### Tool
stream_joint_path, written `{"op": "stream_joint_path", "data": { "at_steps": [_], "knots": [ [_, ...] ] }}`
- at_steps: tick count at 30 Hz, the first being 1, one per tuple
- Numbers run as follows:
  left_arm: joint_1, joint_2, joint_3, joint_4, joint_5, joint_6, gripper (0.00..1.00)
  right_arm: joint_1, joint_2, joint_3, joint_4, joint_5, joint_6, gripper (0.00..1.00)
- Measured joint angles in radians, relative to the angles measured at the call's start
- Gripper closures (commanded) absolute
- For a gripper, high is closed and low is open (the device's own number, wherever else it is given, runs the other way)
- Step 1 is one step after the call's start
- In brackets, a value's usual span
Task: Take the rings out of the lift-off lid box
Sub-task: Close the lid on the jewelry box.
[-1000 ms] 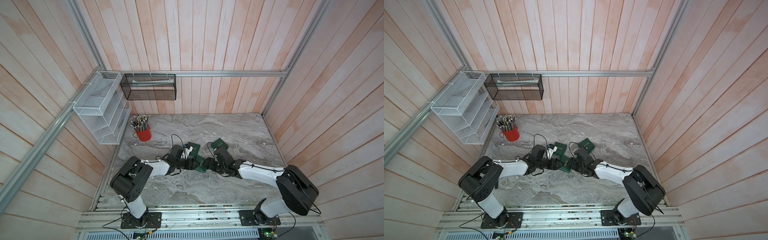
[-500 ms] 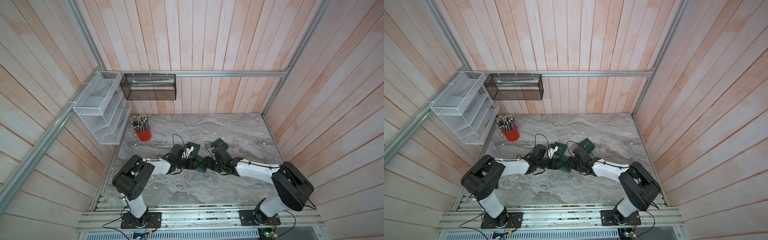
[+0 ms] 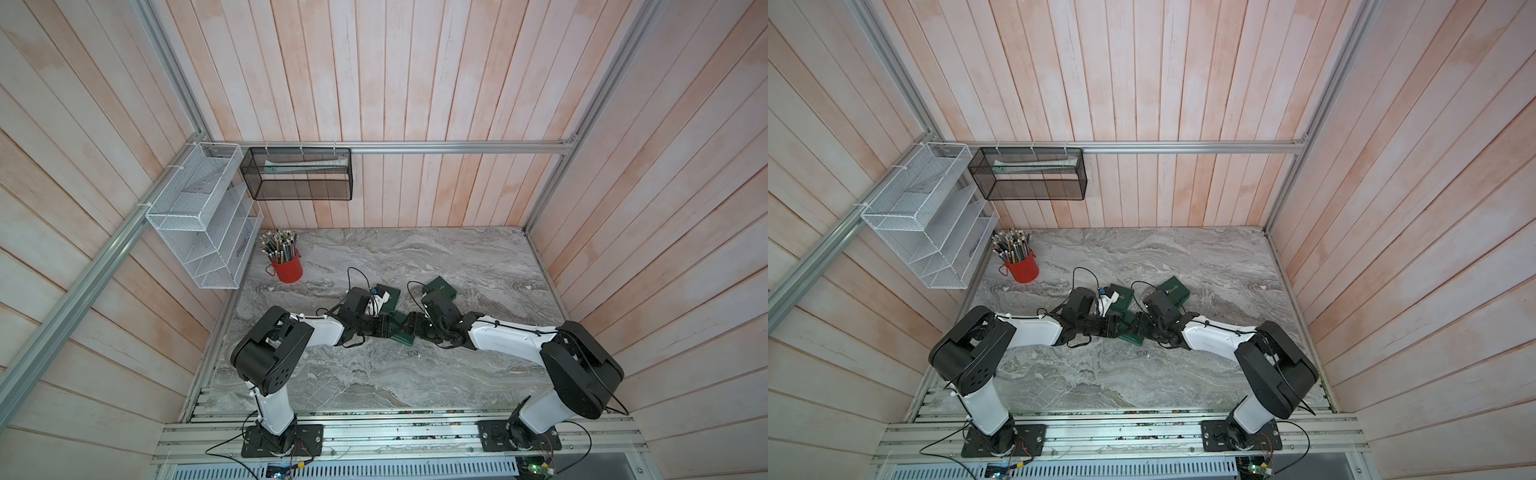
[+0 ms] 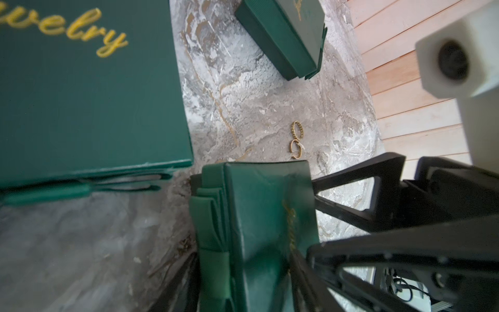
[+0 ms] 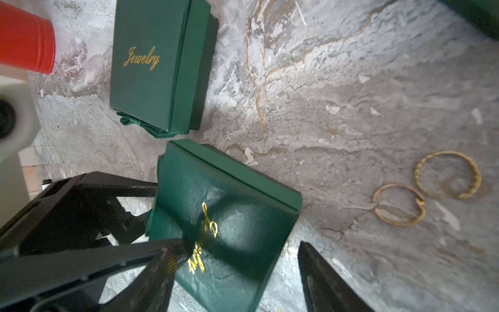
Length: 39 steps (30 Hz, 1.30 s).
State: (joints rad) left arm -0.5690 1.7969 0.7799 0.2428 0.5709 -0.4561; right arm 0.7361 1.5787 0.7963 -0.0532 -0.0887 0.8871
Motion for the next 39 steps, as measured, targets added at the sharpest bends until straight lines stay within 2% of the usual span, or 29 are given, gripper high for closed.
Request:
{"op": "stream_joint_path", "data": {
  "at_steps": [9, 14, 17, 24, 31, 35, 39],
  "knots": [
    [0.0, 0.018, 0.006, 0.009, 0.017, -0.012, 0.46, -0.006, 0.011, 0.005, -0.023, -0.002, -0.001, 0.27],
    [-0.008, 0.018, 0.008, 0.013, 0.015, -0.026, 0.39, -0.025, 0.011, 0.005, -0.049, -0.002, -0.002, 0.27],
    [-0.032, 0.02, 0.02, 0.011, 0.0, -0.036, 0.38, -0.035, 0.002, 0.005, -0.074, 0.015, -0.006, 0.26],
    [-0.088, 0.098, 0.121, 0.008, -0.003, -0.062, 0.38, -0.091, -0.094, 0.005, -0.115, 0.057, -0.029, 0.26],
    [-0.09, 0.156, 0.208, 0.004, -0.006, -0.092, 0.38, -0.161, -0.15, 0.005, -0.142, 0.087, -0.068, 0.23],
    [-0.09, 0.176, 0.263, -0.013, -0.011, -0.103, 0.31, -0.182, -0.177, 0.005, -0.157, 0.095, -0.092, 0.22],
    [-0.09, 0.174, 0.3, -0.052, -0.064, -0.092, 0.2, -0.211, -0.224, 0.0, -0.152, 0.098, -0.113, 0.21]
  ]
}}
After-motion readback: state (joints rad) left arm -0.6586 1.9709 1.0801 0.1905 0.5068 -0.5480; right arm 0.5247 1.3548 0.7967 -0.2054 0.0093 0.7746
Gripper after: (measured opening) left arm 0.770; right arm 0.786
